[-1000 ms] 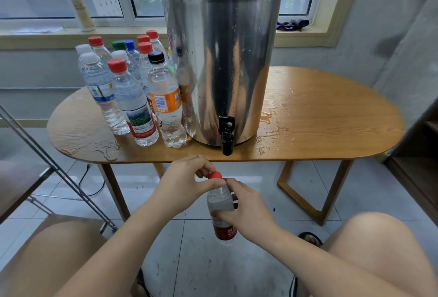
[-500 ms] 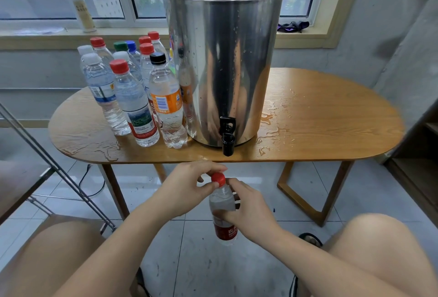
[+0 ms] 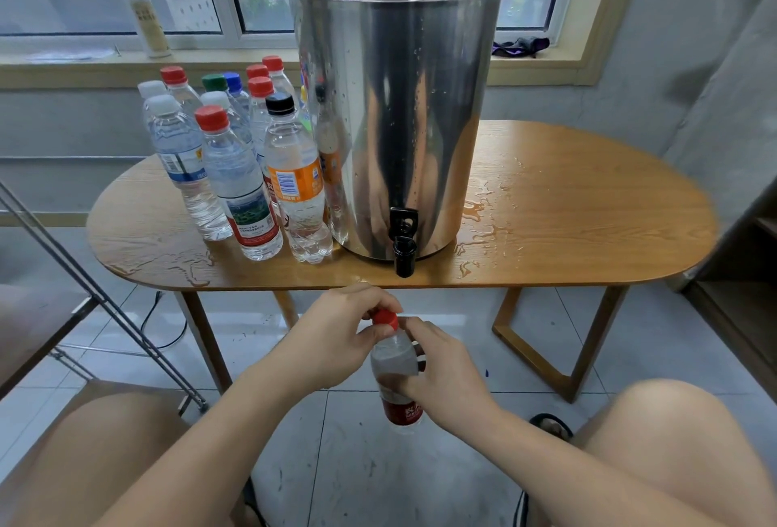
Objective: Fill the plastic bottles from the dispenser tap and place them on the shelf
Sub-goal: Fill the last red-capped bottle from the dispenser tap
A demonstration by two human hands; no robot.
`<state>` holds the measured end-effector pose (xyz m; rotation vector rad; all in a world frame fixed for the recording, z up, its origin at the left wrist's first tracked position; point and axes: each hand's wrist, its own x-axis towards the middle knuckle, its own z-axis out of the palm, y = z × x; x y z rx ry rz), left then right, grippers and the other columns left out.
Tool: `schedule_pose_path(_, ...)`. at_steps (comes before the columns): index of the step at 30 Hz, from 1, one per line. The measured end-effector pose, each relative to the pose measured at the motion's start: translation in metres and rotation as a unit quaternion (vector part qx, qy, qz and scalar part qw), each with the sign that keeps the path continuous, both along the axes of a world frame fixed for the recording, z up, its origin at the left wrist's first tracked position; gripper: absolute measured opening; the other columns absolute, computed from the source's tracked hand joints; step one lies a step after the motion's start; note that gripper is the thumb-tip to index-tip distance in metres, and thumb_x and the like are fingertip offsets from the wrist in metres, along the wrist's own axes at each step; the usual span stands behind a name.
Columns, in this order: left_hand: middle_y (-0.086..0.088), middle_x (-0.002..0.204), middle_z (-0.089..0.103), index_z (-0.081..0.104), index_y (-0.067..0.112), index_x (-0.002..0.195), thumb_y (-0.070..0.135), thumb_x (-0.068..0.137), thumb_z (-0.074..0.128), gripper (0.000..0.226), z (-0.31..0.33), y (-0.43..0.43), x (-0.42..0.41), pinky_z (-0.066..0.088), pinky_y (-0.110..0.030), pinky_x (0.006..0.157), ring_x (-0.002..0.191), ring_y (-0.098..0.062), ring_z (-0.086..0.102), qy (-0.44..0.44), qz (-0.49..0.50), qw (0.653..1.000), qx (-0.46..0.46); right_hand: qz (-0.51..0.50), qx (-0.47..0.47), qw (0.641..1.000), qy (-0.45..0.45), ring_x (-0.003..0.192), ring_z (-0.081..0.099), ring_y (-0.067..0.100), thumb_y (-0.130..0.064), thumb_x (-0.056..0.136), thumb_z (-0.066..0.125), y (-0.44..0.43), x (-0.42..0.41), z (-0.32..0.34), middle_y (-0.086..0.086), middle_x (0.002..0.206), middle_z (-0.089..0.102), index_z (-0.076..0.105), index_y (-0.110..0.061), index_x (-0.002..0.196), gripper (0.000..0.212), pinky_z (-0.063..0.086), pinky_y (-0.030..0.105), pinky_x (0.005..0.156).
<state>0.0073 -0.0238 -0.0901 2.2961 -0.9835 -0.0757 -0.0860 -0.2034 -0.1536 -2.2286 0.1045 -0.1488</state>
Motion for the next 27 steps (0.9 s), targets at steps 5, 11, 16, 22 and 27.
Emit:
schedule_pose_path(5,0.026,0.110,0.074,0.075,0.035,0.126,0.036,0.092,0.086,0.036,0.002,0.004,-0.004,0.052,-0.015,0.092,0.108,0.006,0.066,0.031,0.036,0.997,-0.068,0.000,0.017,1.000,0.000,0.109,0.064,0.004,-0.048,0.078,0.086,-0.003,0.000,0.006,-0.023,0.119,0.065,0.057,-0.050,0.128,0.059,0.062,0.035,0.091)
schedule_pose_path(11,0.021,0.107,0.078,0.075,0.032,0.127,0.047,0.090,0.082,0.040,0.032,0.035,0.005,0.057,-0.020,0.086,0.105,-0.004,0.073,0.035,0.095,0.981,-0.163,-0.007,0.061,0.998,-0.024,0.108,0.064,-0.004,-0.041,0.081,0.091,0.006,0.007,0.032,-0.027,0.119,0.067,0.060,-0.051,0.128,0.056,0.057,0.014,0.080)
schedule_pose_path(16,0.018,0.101,0.078,0.075,0.032,0.118,0.034,0.093,0.084,0.027,0.055,0.085,0.026,0.062,-0.028,0.086,0.097,-0.007,0.074,0.027,0.183,0.961,-0.207,0.004,0.077,0.996,-0.052,0.110,0.063,-0.007,-0.040,0.081,0.094,0.028,0.018,0.064,-0.026,0.122,0.069,0.060,-0.051,0.133,0.064,0.053,0.015,0.084)
schedule_pose_path(22,0.011,0.099,0.076,0.068,0.029,0.116,0.039,0.091,0.086,0.032,0.081,0.125,0.059,0.062,-0.028,0.078,0.090,0.000,0.071,0.001,0.286,0.931,-0.228,0.045,0.080,0.992,-0.087,0.116,0.064,-0.003,-0.041,0.082,0.093,0.072,0.031,0.097,-0.028,0.125,0.069,0.060,-0.051,0.134,0.063,0.061,0.032,0.095)
schedule_pose_path(27,0.011,0.108,0.070,0.058,0.031,0.122,0.049,0.079,0.095,0.060,0.088,0.124,0.089,0.062,-0.033,0.078,0.093,-0.007,0.070,-0.009,0.314,0.927,-0.205,0.065,0.089,0.988,-0.112,0.113,0.069,0.002,-0.035,0.081,0.095,0.098,0.049,0.123,-0.022,0.124,0.072,0.060,-0.049,0.137,0.067,0.063,0.037,0.095)
